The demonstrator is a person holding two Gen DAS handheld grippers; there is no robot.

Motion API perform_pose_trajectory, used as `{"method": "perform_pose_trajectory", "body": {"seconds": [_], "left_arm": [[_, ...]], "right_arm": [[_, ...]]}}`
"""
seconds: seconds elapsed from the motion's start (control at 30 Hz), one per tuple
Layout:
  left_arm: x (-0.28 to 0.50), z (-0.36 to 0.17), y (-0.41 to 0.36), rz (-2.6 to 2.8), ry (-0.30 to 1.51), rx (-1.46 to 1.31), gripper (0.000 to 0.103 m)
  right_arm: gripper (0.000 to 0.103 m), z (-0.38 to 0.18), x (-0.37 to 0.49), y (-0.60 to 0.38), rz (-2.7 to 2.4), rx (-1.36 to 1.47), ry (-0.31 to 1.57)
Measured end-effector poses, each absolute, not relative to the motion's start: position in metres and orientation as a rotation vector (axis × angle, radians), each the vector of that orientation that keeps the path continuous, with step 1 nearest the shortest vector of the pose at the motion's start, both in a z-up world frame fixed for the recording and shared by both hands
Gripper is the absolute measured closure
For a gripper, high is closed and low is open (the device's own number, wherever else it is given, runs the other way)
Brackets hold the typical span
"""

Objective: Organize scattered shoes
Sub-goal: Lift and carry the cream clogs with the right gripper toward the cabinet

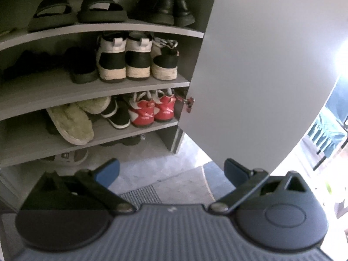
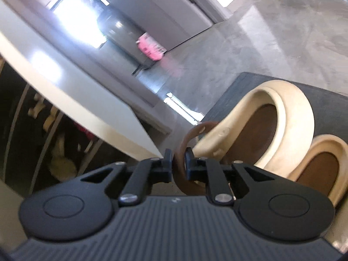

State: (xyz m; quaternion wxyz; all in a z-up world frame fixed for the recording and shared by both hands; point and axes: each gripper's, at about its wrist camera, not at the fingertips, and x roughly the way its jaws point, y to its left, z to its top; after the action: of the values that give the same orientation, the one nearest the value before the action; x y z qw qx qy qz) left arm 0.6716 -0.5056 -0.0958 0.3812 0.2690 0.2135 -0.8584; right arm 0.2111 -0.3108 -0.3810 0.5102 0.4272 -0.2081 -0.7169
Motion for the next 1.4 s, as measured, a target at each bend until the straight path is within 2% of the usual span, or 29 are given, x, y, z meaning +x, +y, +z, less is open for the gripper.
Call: {"method": "perform_pose_trajectory", "body": {"seconds": [0.1,0.27,0.4,0.7,0.9,1.0,1.1,1.4], "left_arm": [[0.67,-0.096,-0.505,-2.195,0.545,0.692,0.0],[0.667,-0.096,-0.507,-2.202,0.563,0.691,0.0],[0.66,-0.095,-0.508,-2.204,0.557,0.696,0.0],[0.649,-0.094,-0.494,-2.236,0.519,0.724,0.0],[0.664,-0.088,-0.497,-2.189,0.554,0.69,0.0],[0.672,-0.083,-0.496,-2.164,0.552,0.667,0.0],[0.677,-0.076,-0.493,-2.153,0.546,0.64,0.0],[0.69,-0.066,-0.496,-2.12,0.561,0.601,0.0]], "right_arm": [[0.089,-0.363,0.216,-0.291,-1.743,0.997,-0.562],[0.089,-0.323,0.235,-0.262,-1.708,0.968,-0.528],[0.09,-0.312,0.27,-0.257,-1.608,1.023,-0.5],[0.09,-0.349,0.382,-0.334,-1.202,1.237,-0.384],[0.09,-0.372,0.467,-0.413,-0.88,1.311,-0.301],[0.09,-0.373,0.512,-0.459,-0.78,1.258,-0.185],[0.089,-0.371,0.549,-0.496,-0.776,1.115,0.014],[0.086,-0.379,0.582,-0.513,-0.931,0.782,0.434]]}}
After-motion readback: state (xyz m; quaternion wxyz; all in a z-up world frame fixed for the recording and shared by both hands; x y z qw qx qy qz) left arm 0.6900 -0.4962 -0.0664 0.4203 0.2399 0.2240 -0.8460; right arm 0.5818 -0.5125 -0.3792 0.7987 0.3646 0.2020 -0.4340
